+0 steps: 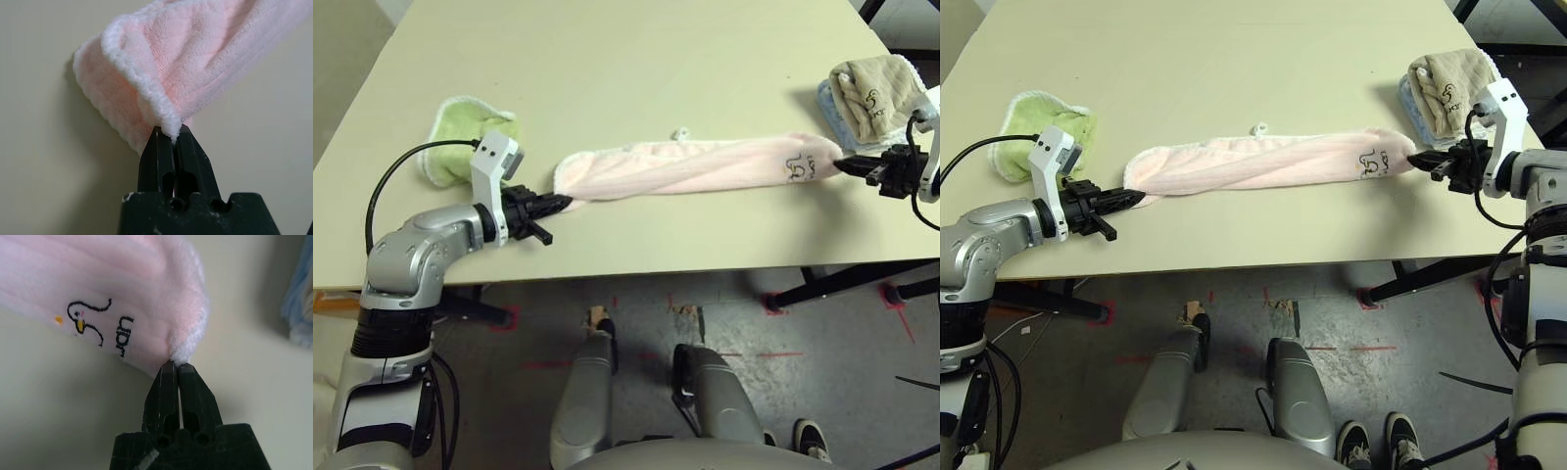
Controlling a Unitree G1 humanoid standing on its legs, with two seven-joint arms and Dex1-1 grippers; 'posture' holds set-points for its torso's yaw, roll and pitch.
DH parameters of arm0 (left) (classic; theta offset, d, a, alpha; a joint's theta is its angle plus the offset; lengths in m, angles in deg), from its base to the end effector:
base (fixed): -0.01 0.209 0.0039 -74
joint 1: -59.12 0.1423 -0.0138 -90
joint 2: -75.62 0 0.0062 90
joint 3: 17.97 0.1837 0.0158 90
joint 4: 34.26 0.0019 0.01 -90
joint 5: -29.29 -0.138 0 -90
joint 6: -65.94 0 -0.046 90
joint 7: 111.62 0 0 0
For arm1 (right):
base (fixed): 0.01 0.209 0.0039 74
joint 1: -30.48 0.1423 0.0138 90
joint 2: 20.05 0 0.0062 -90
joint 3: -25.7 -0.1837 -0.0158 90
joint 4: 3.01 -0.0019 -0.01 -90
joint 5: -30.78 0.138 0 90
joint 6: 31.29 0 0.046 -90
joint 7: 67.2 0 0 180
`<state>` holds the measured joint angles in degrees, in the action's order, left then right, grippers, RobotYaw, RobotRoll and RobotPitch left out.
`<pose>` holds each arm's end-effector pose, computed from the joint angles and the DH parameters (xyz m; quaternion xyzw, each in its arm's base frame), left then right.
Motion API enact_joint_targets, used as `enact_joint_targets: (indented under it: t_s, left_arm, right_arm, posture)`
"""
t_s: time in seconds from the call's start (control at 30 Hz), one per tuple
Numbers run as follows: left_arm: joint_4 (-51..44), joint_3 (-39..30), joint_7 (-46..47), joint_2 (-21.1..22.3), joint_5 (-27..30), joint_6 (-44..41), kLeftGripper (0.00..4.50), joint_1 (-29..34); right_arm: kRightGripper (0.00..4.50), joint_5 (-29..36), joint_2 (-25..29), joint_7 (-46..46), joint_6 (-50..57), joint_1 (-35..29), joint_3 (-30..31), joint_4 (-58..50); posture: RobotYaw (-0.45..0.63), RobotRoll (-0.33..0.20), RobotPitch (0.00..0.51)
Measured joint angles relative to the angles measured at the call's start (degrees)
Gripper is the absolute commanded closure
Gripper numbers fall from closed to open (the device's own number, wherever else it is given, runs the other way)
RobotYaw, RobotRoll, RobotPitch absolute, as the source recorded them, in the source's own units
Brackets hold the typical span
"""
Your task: Fold the towel and set it aside.
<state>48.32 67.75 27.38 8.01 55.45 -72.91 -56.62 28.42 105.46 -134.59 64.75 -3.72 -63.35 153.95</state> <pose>0.2599 0.2438 0.1780 0.0581 0.1577 -0.3404 0.9251 0.2950 -0.3723 0.2032 -0.1775 0.2518 0.2626 0.9144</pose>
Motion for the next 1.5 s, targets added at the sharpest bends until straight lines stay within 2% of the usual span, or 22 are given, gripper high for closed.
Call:
enact_joint_targets:
  t_s: [0.1,0.2,0.27,0.4,0.53,0.7,0.8,0.93,1.3,1.5]
  left_arm:
    - [1.61,0.27,1.29,-1.15,-0.90,1.03,4.50,-0.81]
    - [1.66,0.31,2.81,-2.01,-1.57,1.28,3.82,-0.94]
    - [1.67,0.31,3.86,-2.23,-1.96,1.45,3.08,-1.01]
    - [1.48,0.19,4.68,-2.36,-1.97,1.40,1.61,-1.08]
    - [-1.58,-0.43,4.16,-0.56,-0.90,0.00,0.05,-0.85]
    - [-8.45,-4.23,1.49,4.50,2.86,-2.83,0.00,-0.77]
    - [-12.64,-5.96,-1.26,7.21,5.48,-3.39,0.00,0.20]
    - [-16.69,-6.44,-4.53,7.76,9.07,-3.05,0.00,1.23]
    - [-16.39,-5.25,-6.29,6.27,10.51,1.35,0.00,0.79]
    - [-16.30,-4.75,-6.61,5.60,10.72,2.17,0.00,0.79]
  right_arm:
    - [4.48,-0.16,-0.02,-0.58,0.04,0.14,0.55,0.56]
    - [4.50,-0.28,-0.02,-0.66,0.06,0.74,0.73,0.64]
    - [4.50,-0.97,-0.02,-0.61,0.19,0.88,0.90,0.75]
    - [3.38,-1.43,0.01,-0.31,1.19,0.96,1.03,1.06]
    - [1.92,-0.81,0.89,-3.35,3.63,2.06,0.45,1.13]
    - [0.04,2.02,4.62,-6.85,9.77,5.57,-2.98,2.00]
    - [0.04,3.07,6.47,-7.12,14.98,6.40,-4.56,2.49]
    - [0.04,3.90,6.42,-7.66,21.81,3.80,-5.39,3.00]
    - [0.04,10.73,-0.60,-1.95,31.82,0.63,-12.11,1.18]
    - [0.04,12.94,-3.70,1.62,33.16,-0.24,-13.60,-2.35]
  posture:
    - [0.07,0.000,0.259]
    - [0.07,0.000,0.259]
    - [0.07,0.000,0.258]
    - [0.06,0.000,0.259]
    - [0.07,0.000,0.258]
    - [0.07,0.000,0.258]
    - [0.07,0.000,0.258]
    - [0.06,0.000,0.255]
    - [0.06,0.000,0.252]
    - [0.06,0.000,0.249]
